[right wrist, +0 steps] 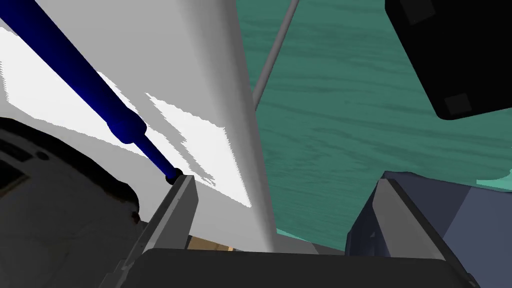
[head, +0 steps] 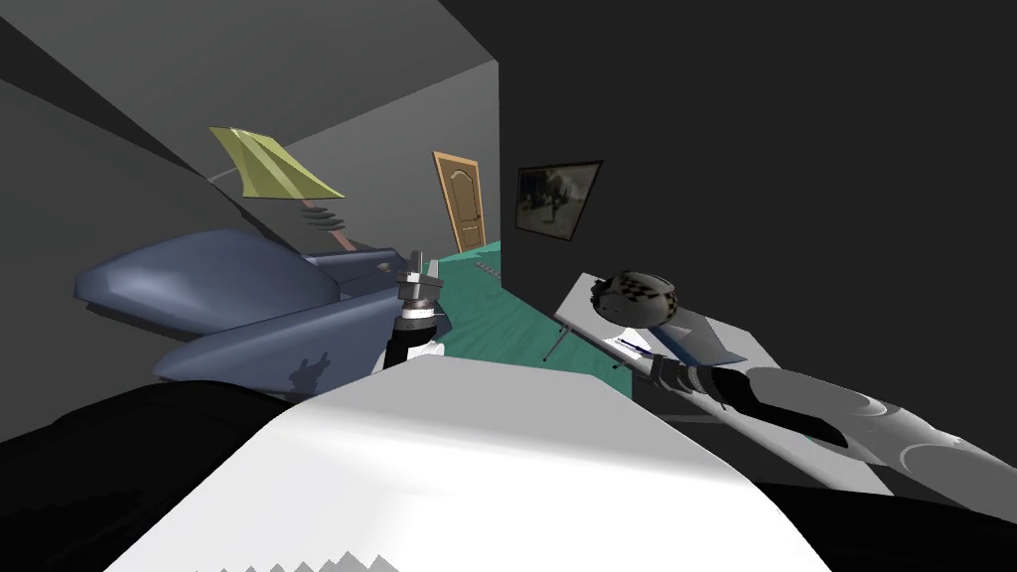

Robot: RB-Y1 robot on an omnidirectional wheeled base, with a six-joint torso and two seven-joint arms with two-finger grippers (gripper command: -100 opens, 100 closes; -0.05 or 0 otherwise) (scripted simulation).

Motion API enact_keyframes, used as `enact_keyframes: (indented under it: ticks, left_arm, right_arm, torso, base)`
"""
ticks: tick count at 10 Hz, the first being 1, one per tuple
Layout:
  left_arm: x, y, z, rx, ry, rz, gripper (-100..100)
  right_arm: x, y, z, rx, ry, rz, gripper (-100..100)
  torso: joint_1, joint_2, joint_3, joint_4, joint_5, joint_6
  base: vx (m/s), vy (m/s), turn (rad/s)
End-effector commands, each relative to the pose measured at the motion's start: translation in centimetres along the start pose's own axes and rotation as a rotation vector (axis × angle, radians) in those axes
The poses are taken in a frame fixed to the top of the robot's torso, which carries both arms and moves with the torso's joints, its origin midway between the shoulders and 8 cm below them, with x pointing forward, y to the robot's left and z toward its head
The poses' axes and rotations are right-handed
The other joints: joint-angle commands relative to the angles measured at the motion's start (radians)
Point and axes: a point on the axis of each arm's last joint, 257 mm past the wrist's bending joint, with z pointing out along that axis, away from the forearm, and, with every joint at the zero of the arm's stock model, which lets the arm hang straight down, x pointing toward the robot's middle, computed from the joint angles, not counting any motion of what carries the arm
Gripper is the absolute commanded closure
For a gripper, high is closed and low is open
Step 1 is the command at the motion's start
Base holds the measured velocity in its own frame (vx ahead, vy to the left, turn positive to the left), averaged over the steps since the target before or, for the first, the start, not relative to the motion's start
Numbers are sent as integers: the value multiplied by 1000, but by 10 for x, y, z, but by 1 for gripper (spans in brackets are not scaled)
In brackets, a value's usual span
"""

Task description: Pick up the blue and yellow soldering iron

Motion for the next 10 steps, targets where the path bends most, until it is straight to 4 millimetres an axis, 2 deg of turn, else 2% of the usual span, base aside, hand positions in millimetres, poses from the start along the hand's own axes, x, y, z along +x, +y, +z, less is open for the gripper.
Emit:
enact_keyframes:
  ticks: [1,2,4,5,6,7,9,10]
  left_arm:
    - [0,0,0,0,0,0,0]
    - [0,0,0,0,0,0,0]
    - [0,0,0,0,0,0,0]
    - [0,0,0,0,0,0,0]
    - [0,0,0,0,0,0,0]
    - [0,0,0,0,0,0,0]
    - [0,0,0,0,0,0,0]
    - [0,0,0,0,0,0,0]
  right_arm:
    - [33,-6,-17,-9,94,-41,-100]
    - [33,-6,-17,-9,94,-41,-100]
    - [71,-4,-39,-41,199,-76,-100]
    - [71,-4,-39,-41,199,-76,-100]
    - [88,1,-49,-62,242,-87,-100]
    - [114,13,-63,-105,307,-98,-100]
    - [133,27,-72,-143,351,-101,-100]
    - [127,23,-70,-131,334,-100,-100]
  torso:
    - [0,0,0,0,0,0]
    - [0,-3,-2,-1,0,0]
    - [-1,0,0,0,-1,0]
    - [-2,-1,-1,0,-1,0]
    - [-2,1,0,0,-1,0]
    - [-2,0,0,0,-1,0]
    - [-4,-4,-3,-1,-1,0]
    - [-4,-2,-2,-1,-1,0]
  base:
    - [162,1,129]
    - [111,-7,44]
    - [116,-30,94]
    - [99,-29,44]
    - [113,-23,69]
    - [179,-48,139]
    - [162,-55,68]
    - [56,-26,12]
